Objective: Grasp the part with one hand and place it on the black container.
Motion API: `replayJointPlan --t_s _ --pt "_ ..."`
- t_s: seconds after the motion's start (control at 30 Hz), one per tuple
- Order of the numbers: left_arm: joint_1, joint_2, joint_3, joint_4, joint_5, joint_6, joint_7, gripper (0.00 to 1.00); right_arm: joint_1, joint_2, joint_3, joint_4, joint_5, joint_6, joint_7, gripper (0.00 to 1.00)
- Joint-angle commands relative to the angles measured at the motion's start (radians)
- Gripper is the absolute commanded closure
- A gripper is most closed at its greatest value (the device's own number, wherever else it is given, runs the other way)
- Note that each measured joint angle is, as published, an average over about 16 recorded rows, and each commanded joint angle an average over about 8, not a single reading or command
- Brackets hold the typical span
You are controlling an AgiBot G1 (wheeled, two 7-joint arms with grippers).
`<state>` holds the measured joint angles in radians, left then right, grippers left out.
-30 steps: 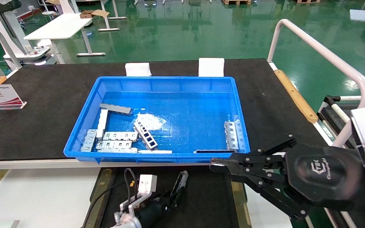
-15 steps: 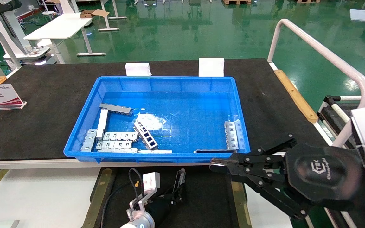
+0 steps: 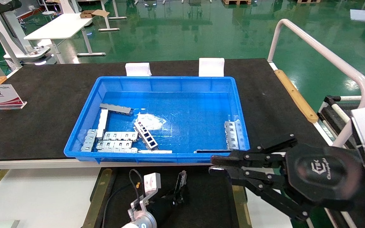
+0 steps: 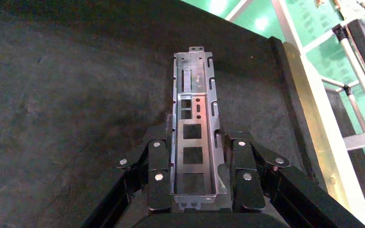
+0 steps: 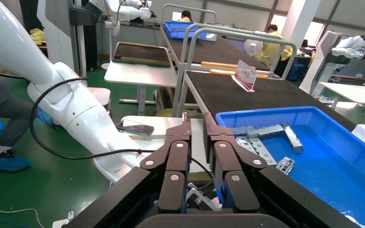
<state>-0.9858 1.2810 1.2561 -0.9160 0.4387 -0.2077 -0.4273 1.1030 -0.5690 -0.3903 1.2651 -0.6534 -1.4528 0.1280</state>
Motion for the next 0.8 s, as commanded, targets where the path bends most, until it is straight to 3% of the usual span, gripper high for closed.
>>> replayJointPlan --t_s 0.03,0.37,0.8 --pt "-0.003 0.000 0.011 -0.004 -0.015 -0.009 -0.001 0.00 0.000 0.000 0.000 0.000 0.000 0.000 0.000 0.00" --pt "-0.020 -0.050 0.046 -0.084 -0.019 -0.002 0.026 0.00 0.000 0.000 0.000 0.000 0.000 0.000 0.000 0.00" --pt "-0.001 -0.294 0.011 -0.322 0.121 0.211 0.135 0.00 0.000 0.000 0.000 0.000 0.000 0.000 0.000 0.00"
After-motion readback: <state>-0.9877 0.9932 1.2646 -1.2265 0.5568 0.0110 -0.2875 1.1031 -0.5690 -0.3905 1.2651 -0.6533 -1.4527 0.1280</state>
